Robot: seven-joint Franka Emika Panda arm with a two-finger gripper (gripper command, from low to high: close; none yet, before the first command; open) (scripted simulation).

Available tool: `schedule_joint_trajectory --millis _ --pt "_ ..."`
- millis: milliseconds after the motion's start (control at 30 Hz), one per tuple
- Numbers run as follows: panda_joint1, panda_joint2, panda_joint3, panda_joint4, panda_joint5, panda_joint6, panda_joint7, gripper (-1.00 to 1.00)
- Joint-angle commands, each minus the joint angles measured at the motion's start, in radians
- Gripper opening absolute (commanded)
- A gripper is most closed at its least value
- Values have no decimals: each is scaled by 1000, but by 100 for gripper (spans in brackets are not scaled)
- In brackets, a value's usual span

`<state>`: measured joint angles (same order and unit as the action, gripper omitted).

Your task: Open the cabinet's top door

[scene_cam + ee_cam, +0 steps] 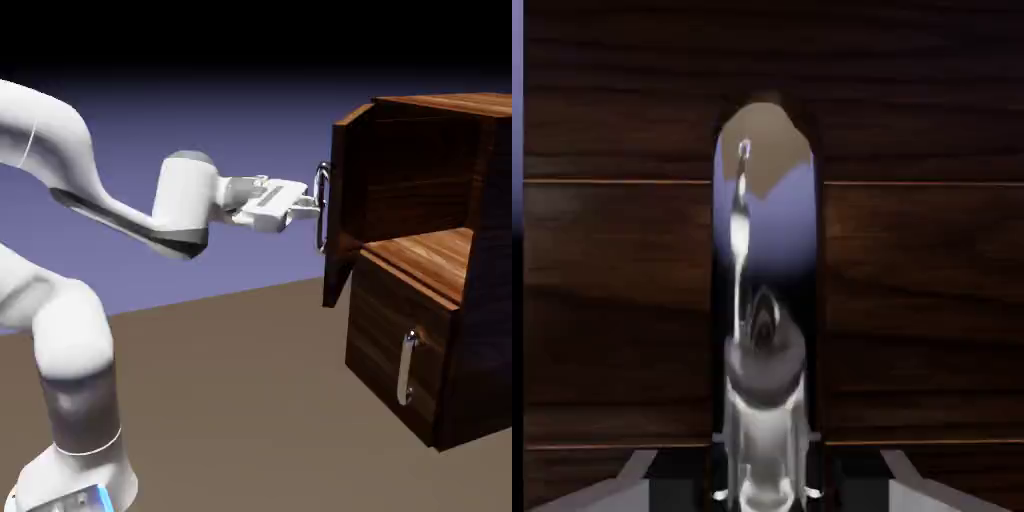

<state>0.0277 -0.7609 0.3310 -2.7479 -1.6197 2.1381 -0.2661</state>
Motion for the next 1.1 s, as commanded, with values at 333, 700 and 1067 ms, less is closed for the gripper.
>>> schedule_joint_trajectory --millis 333,700,1067 --pt "-2 167 319 177 389 -471 -42 -100" --pt "-129 491 610 486 529 -949 42 -100" --pt "-80 889 711 774 500 -1392 204 -100"
